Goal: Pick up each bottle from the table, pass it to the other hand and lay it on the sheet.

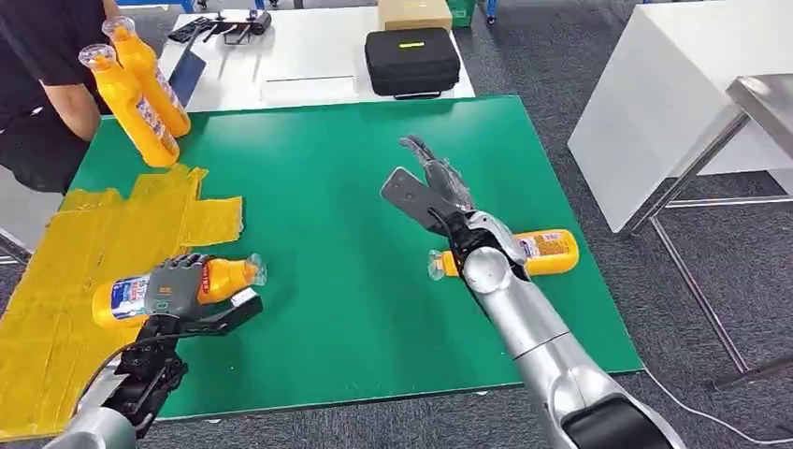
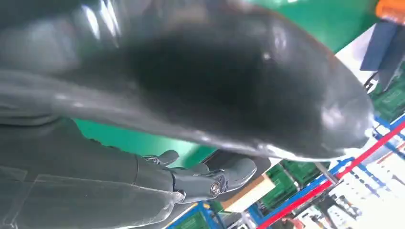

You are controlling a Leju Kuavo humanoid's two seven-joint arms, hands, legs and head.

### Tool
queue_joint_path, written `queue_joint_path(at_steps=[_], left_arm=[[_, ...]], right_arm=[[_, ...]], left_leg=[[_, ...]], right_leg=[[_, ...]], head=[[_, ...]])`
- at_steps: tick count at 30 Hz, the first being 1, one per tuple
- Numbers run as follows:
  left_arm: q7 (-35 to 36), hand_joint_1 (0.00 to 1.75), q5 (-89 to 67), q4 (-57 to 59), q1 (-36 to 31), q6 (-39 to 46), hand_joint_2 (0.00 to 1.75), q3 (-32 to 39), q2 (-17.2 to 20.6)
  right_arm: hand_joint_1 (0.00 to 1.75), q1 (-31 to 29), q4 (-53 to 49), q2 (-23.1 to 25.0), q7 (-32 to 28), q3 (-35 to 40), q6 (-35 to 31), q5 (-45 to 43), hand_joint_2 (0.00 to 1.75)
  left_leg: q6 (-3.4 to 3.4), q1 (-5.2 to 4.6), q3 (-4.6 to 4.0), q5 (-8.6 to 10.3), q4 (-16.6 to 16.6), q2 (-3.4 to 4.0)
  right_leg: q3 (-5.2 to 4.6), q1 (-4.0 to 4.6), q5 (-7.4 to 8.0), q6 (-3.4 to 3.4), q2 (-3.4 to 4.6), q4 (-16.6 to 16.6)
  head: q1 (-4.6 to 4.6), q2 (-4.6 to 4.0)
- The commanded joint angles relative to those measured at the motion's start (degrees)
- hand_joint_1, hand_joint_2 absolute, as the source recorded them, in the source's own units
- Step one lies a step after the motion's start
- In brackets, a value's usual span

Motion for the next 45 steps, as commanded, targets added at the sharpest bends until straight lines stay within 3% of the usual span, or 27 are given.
queue_joint_path(at_steps=[1, 2, 4, 5, 16, 17, 20, 23, 26, 29, 31, 34, 40, 45], left_arm=[[3.45, 1.59, -0.51, 12.5, -3.54, -6.09, 1.75, -2.64, 1.13], [5.51, 0.0, -1.68, 12.27, -3.53, -6.1, 1.75, -3.5, 1.48], [3.19, 0.0, -0.53, 12.55, -3.7, -9.2, 1.75, -2.71, 1.49], [3.71, 0.0, -0.7, 12.32, -3.63, -9.17, 0.0, -2.76, 1.55], [2.26, 0.0, 0.4, 11.62, -3.21, -8.08, 0.0, -1.88, 1.35], [1.37, 0.0, 0.66, 11.41, -2.95, -7.04, 0.0, -1.67, 1.43], [-0.52, 0.0, 1.02, 9.05, -1.66, -1.64, 0.0, -1.56, 2.27], [-5.44, 0.0, 4.22, 6.03, -0.28, 2.9, 0.0, 0.27, 2.44], [-8.76, 0.0, 8.81, -17.09, 8.61, 4.13, 0.0, 7.53, 1.92], [-28.37, 0.0, 23.97, -29.74, 12.74, 4.13, 0.0, 23.77, -5.97], [-34.19, 0.0, 32.01, -29.56, 12.25, 4.13, 0.0, 24.55, -6.79], [-34.64, 0.0, 42.16, -30.92, 12.64, 4.13, 0.0, 20.12, -4.96], [-34.64, 0.0, 45.32, -31.52, 12.05, 4.13, 0.0, 18.26, -4.35], [-34.64, 0.0, 44.49, -31.69, 13.68, 4.13, 0.0, 18.41, -5.02]], right_arm=[[0.0, -0.71, -1.61, -3.61, -0.69, 2.42, 1.19, -0.85, 0.0], [0.0, -0.31, -2.24, -4.61, -0.78, 2.67, 1.54, -1.16, 0.0], [0.0, 0.4, -3.37, -7.32, -0.62, 3.41, 2.72, -1.08, 0.0], [0.0, 0.9, -3.83, -8.71, -0.53, 3.52, 3.7, -0.92, 0.0], [0.0, 1.38, -4.4, -9.52, 0.01, 3.88, 5.17, -0.65, 0.0], [0.0, 2.55, -5.61, -11.08, 0.19, 3.85, 6.49, -0.34, 1.75], [0.0, 6.89, -7.14, -18.15, -0.68, 2.96, 11.3, 2.35, 1.75], [0.0, 11.36, -7.54, -23.98, -2.35, 0.41, 10.84, 6.77, 1.75], [0.0, 17.24, -9.59, -29.83, -3.23, -4.08, 9.69, 8.08, 1.75], [0.0, 21.7, -12.1, -35.68, -2.94, -8.34, 10.25, 11.39, 1.75], [0.0, 22.69, -11.21, -36.87, -2.74, -9.49, 11.59, 12.91, 1.75], [0.0, 23.18, -8.33, -37.91, -2.6, -10.06, 12.0, 16.61, 1.75], [0.0, 23.04, -6.66, -39.06, -1.85, -10.67, 11.11, 19.15, 1.75], [0.0, 22.48, -4.24, -40.39, -3.4, -12.04, 9.61, 19.76, 1.75]], left_leg=[[-0.06, 0.03, 0.39, -0.08, -0.12, 0.1], [-0.04, 0.06, 0.32, -0.07, -0.09, 0.1], [-0.05, 0.04, 0.46, -0.05, -0.13, 0.08], [-0.02, 0.04, 0.46, -0.04, -0.1, 0.07], [-0.04, 0.01, 0.81, -0.01, -0.15, 0.1], [-0.03, 0.0, 0.82, -0.01, -0.14, 0.07], [-0.01, 0.03, 0.94, 0.01, -0.19, -0.1], [0.01, 0.05, 0.9, 0.02, -0.16, -0.41], [0.04, 0.01, 0.78, 0.01, -0.12, -0.69], [0.08, -0.06, 0.69, -0.06, -0.05, -0.97], [0.14, -0.09, 0.52, -0.13, 0.06, -0.93], [0.1, -0.1, 0.34, -0.17, 0.01, -0.71], [0.19, -0.17, 0.49, -0.32, -0.09, -0.2], [0.26, -0.15, 0.39, -0.24, -0.1, -0.31]], right_leg=[[0.34, 0.04, -0.06, -0.05, 0.02, -0.09], [0.32, 0.05, -0.02, -0.05, 0.03, -0.1], [0.46, 0.03, -0.02, -0.05, 0.0, -0.11], [0.48, 0.02, -0.01, -0.04, 0.01, -0.1], [0.79, 0.02, -0.01, -0.03, 0.01, -0.11], [0.81, 0.01, -0.02, -0.02, 0.0, -0.09], [0.99, 0.02, -0.04, 0.0, -0.17, -0.17], [1.04, 0.05, -0.06, 0.01, -0.45, -0.21], [1.03, 0.04, -0.1, 0.03, -0.78, -0.21], [1.04, -0.04, -0.23, 0.07, -1.05, -0.23], [0.88, -0.06, -0.25, 0.08, -1.01, -0.15], [0.63, -0.07, -0.22, 0.05, -0.81, -0.2], [0.58, -0.06, -0.17, -0.04, -0.44, -0.24], [0.53, -0.04, -0.14, 0.02, -0.53, -0.3]], head=[[-0.04, 0.0], [0.0, 0.0], [0.0, 0.0], [0.0, 0.0], [-0.02, 0.0], [-0.04, 0.0], [-0.04, 0.0], [-0.04, 0.0], [-0.02, 0.0], [-0.04, 0.0], [0.0, 0.0], [-0.04, 0.0], [-0.07, 0.0], [-0.04, 0.0]])
